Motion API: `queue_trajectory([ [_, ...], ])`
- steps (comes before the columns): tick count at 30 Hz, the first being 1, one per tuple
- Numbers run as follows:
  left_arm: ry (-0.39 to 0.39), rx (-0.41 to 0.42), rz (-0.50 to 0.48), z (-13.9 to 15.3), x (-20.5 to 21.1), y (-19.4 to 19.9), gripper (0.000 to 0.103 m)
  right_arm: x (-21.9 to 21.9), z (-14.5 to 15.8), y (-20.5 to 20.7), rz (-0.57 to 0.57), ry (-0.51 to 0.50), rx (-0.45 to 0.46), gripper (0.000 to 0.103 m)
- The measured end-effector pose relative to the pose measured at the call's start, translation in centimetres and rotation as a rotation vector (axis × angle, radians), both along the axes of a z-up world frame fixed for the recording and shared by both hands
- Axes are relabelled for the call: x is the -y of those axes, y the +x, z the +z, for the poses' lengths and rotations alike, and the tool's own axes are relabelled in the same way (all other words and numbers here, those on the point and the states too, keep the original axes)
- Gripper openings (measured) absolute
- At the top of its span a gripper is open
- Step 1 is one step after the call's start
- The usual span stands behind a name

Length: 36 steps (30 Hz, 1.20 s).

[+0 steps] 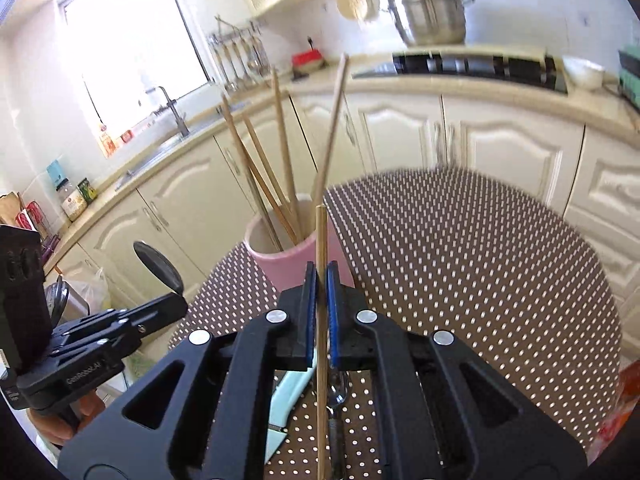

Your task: Organize utensils

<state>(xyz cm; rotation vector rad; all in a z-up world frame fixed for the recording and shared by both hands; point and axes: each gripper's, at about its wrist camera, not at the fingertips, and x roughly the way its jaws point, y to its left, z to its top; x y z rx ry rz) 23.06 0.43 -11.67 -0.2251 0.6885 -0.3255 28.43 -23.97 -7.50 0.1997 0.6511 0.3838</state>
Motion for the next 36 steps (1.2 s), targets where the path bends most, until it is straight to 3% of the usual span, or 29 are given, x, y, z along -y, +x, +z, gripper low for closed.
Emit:
queue_trajectory([
  [13,-0.002,0.109,-0.032,4.5,1.2,0.8,0.0,-1.1,6.8,-0.7,0.023,-0.029,0.203,0.006],
  [19,-0.003,0.024,-0.036,2.5,0.9,2.7,0.002,-1.3,5.9,0.1,0.023,-0.032,0.175,0.005],
  [22,0.037,0.0,-0.069,1.6,1.8,3.2,0.004,-0.6,4.9,0.5,0.01,-0.021,0.151,0.005],
  [23,0.046,-0.016,-0.092,1.2,2.3,3.4,0.008,-0.2,4.6,0.6,0.006,-0.017,0.144,0.005],
  [24,0.049,-0.028,-0.106,0.8,2.8,3.6,0.021,0.2,4.3,0.6,0.0,-0.015,0.134,0.006],
  [26,0.063,-0.046,-0.134,0.2,3.8,4.0,0.036,1.4,3.8,0.6,-0.015,0.007,0.121,0.006],
  [31,0.153,-0.084,-0.217,-1.0,7.5,5.1,0.036,5.9,2.4,0.5,-0.059,0.107,0.073,0.006],
  [36,0.221,-0.132,-0.238,-2.5,10.1,6.8,0.036,10.6,1.9,-0.4,-0.121,0.165,0.079,0.005],
])
